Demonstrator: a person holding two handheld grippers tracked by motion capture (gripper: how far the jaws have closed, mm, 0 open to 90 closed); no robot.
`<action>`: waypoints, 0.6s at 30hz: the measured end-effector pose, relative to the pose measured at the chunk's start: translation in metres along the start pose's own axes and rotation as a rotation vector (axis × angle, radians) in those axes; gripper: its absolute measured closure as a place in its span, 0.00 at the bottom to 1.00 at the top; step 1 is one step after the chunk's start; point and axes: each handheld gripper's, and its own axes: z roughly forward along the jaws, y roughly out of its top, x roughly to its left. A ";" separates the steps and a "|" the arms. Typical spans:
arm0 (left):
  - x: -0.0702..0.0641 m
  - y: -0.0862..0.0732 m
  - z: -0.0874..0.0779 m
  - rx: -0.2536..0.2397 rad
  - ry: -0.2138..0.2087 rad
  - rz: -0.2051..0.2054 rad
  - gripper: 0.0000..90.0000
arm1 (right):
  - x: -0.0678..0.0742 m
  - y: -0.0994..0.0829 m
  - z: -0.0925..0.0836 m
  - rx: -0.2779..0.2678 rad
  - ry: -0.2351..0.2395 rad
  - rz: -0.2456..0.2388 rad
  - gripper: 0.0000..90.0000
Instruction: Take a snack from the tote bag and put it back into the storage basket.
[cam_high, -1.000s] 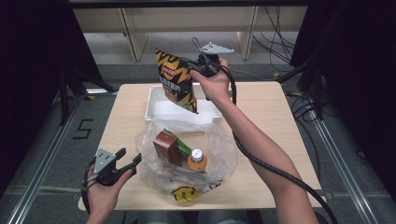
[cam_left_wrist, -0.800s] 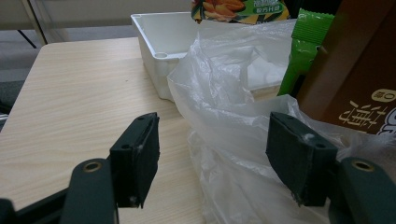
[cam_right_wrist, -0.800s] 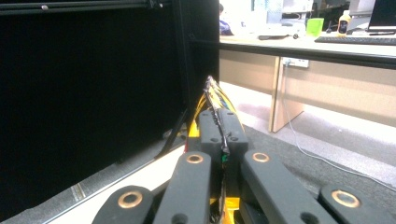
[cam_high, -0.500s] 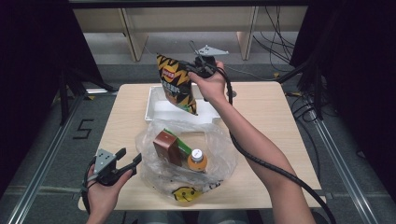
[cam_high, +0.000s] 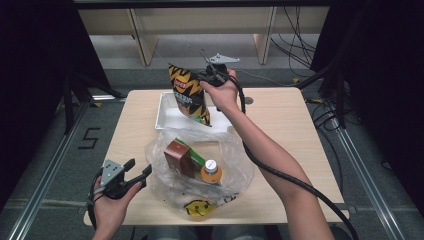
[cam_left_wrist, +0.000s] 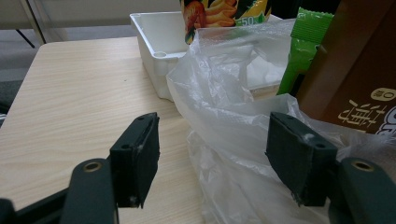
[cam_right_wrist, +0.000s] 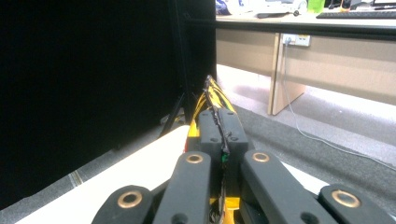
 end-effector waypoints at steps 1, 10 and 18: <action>0.000 0.000 0.000 0.001 -0.001 0.000 0.38 | 0.000 -0.001 0.001 0.008 0.006 0.009 1.00; 0.000 0.000 0.000 -0.001 -0.002 -0.001 0.38 | -0.005 -0.009 0.011 0.015 0.000 -0.022 1.00; 0.000 0.000 -0.001 -0.002 -0.002 -0.002 0.38 | -0.008 -0.014 0.015 0.034 -0.003 0.003 1.00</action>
